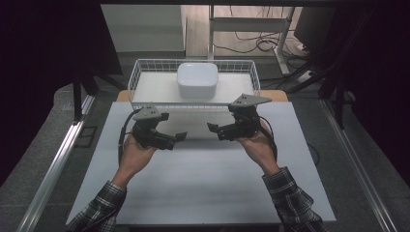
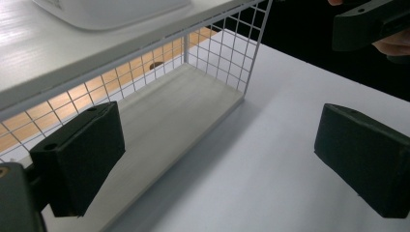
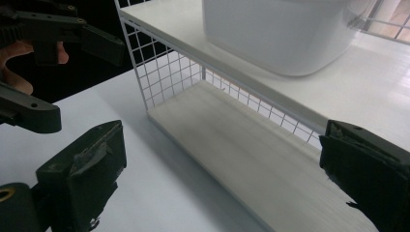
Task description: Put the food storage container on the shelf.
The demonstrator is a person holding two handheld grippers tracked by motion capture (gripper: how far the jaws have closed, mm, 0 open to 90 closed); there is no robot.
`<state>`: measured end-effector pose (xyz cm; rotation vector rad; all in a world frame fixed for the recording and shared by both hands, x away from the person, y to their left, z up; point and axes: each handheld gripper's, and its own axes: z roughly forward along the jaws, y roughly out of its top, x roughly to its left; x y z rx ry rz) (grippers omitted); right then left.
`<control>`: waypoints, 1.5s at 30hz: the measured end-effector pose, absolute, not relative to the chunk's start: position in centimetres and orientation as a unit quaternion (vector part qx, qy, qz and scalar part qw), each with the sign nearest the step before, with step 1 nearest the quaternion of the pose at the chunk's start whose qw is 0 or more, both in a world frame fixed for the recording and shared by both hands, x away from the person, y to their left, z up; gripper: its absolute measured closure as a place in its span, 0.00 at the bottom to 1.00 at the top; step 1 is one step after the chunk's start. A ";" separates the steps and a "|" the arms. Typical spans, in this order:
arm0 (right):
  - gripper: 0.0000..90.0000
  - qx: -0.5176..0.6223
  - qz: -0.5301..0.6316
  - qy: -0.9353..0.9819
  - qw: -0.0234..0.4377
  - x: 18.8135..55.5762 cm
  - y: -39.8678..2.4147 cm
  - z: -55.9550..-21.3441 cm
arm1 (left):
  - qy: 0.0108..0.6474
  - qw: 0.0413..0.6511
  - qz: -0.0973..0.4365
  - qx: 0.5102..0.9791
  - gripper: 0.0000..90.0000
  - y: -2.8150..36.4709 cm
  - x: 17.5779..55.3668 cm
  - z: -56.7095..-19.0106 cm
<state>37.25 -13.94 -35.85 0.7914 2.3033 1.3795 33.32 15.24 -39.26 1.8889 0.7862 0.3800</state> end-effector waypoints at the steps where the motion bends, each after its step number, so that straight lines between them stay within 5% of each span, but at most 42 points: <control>1: 0.03 0.278 0.485 0.811 0.172 37.1 -14.0 -36.0 | 0.325 0.506 0.157 0.783 0.04 15.3 33.2 -39.4; 45: 0.00 0.268 0.470 0.826 0.155 33.2 -16.3 -42.2 | 0.333 0.495 0.133 0.792 0.05 15.2 28.7 -46.8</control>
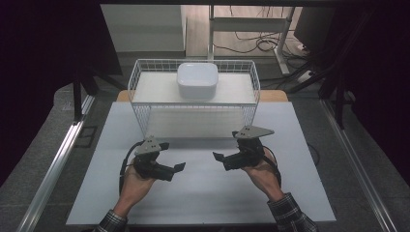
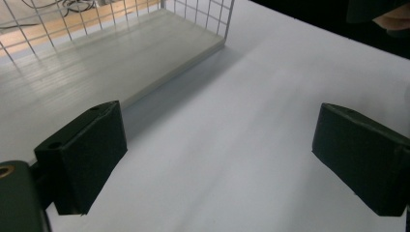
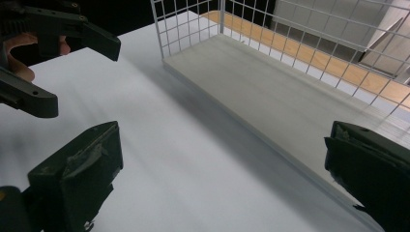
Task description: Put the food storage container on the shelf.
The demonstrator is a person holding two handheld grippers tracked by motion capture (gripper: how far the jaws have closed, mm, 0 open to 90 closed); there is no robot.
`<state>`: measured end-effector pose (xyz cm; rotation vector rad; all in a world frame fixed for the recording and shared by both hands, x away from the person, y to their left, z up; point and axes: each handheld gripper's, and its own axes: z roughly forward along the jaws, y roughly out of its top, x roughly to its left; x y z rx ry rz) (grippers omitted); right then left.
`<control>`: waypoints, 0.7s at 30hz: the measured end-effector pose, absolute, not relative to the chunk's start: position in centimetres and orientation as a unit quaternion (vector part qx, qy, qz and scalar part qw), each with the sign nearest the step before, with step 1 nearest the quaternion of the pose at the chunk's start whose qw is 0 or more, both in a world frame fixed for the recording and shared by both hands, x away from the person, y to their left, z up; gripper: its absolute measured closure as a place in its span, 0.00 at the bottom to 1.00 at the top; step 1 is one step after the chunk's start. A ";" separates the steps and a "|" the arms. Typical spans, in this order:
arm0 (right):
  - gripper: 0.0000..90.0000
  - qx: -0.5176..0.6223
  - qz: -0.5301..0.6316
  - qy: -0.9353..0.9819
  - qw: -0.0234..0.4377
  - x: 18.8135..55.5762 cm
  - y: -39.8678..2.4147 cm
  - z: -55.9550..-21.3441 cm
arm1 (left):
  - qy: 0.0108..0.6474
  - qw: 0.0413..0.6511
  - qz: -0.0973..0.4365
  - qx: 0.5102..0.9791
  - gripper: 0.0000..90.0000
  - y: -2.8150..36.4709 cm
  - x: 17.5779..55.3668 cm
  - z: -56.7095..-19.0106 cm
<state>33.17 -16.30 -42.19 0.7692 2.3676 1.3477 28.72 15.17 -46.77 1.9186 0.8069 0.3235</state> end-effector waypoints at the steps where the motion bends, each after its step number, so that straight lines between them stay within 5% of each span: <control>1: 0.00 0.268 0.470 0.826 0.155 33.1 -16.4 -42.4 | 0.333 0.492 0.135 0.793 0.05 15.2 28.6 -46.9; 21: 0.00 0.292 0.465 0.820 0.162 31.3 -19.1 -44.8 | 0.361 0.484 0.128 0.787 0.05 17.5 26.7 -49.0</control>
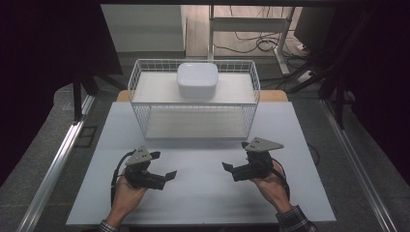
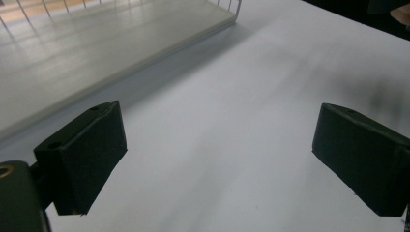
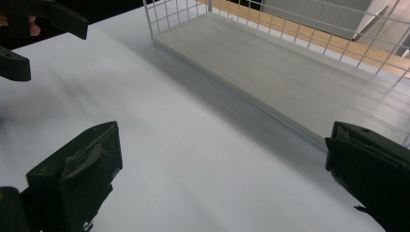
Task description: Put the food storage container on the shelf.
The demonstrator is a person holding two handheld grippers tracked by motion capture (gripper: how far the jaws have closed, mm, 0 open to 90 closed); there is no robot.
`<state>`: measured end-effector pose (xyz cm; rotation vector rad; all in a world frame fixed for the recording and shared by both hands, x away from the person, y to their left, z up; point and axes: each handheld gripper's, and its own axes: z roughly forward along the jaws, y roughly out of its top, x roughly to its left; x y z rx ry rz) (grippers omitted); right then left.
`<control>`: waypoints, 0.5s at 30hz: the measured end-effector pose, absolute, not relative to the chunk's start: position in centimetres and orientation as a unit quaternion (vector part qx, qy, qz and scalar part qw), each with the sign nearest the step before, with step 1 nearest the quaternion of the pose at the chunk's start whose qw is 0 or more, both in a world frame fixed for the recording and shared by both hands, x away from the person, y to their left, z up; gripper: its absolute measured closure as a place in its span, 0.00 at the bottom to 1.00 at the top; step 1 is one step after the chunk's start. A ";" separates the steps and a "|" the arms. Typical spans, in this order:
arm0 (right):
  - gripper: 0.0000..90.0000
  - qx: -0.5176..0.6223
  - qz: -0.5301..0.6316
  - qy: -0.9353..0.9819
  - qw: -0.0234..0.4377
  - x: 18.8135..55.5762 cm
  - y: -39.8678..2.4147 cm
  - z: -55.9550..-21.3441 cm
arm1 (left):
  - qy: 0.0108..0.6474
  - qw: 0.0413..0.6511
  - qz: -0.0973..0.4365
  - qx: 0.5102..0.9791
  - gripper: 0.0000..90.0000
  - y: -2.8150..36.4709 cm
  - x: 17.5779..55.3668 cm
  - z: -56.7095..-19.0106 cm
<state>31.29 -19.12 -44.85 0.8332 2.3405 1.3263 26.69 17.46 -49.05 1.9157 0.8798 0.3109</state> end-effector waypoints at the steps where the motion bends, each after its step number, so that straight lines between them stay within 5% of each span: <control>1: 0.00 0.293 0.464 0.820 0.163 31.2 -19.3 -45.0 | 0.365 0.482 0.127 0.786 0.05 17.6 26.6 -49.3; 15: 0.00 0.307 0.442 0.825 0.172 30.2 -21.1 -47.3 | 0.380 0.458 0.121 0.794 0.06 18.4 25.1 -51.7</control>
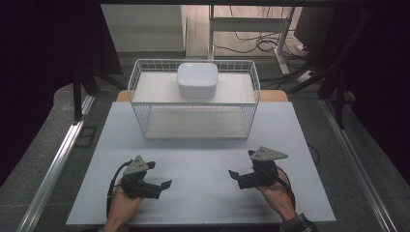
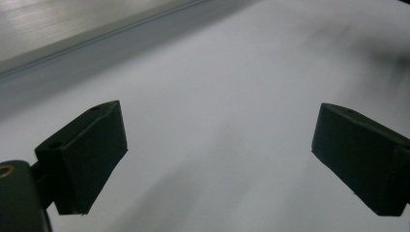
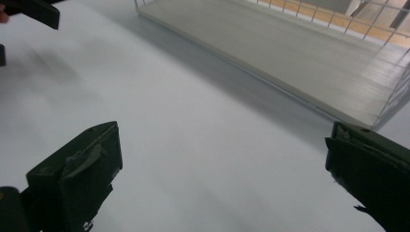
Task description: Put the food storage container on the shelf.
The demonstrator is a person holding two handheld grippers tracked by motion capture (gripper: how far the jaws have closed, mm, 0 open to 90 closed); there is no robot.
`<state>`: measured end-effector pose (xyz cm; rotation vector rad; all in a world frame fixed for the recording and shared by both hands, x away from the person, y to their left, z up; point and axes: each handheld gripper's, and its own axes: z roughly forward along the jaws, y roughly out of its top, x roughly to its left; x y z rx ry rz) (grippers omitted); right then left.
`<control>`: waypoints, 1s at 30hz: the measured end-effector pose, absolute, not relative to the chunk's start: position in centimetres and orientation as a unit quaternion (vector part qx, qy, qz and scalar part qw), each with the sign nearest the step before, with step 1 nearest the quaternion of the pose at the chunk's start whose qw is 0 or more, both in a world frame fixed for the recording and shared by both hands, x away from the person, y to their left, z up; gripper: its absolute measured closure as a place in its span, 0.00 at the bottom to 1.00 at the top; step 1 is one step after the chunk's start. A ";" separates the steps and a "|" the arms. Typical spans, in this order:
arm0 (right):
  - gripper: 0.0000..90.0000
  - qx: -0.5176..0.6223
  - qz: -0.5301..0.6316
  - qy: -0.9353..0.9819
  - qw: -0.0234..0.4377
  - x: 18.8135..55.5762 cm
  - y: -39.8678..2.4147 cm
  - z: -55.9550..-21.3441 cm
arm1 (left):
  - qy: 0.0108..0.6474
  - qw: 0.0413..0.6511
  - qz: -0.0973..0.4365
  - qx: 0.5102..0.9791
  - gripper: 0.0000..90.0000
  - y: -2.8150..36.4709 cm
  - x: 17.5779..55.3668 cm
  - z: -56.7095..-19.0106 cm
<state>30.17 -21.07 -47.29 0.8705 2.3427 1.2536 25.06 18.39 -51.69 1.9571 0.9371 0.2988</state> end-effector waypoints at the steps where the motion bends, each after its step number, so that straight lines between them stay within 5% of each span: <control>1: 0.00 0.308 0.440 0.826 0.172 30.1 -21.2 -47.4 | 0.381 0.455 0.122 0.795 0.06 18.4 24.9 -51.8; 30: 0.00 0.338 0.365 0.857 0.135 29.6 -21.7 -51.7 | 0.405 0.385 0.087 0.825 0.05 17.8 24.6 -54.3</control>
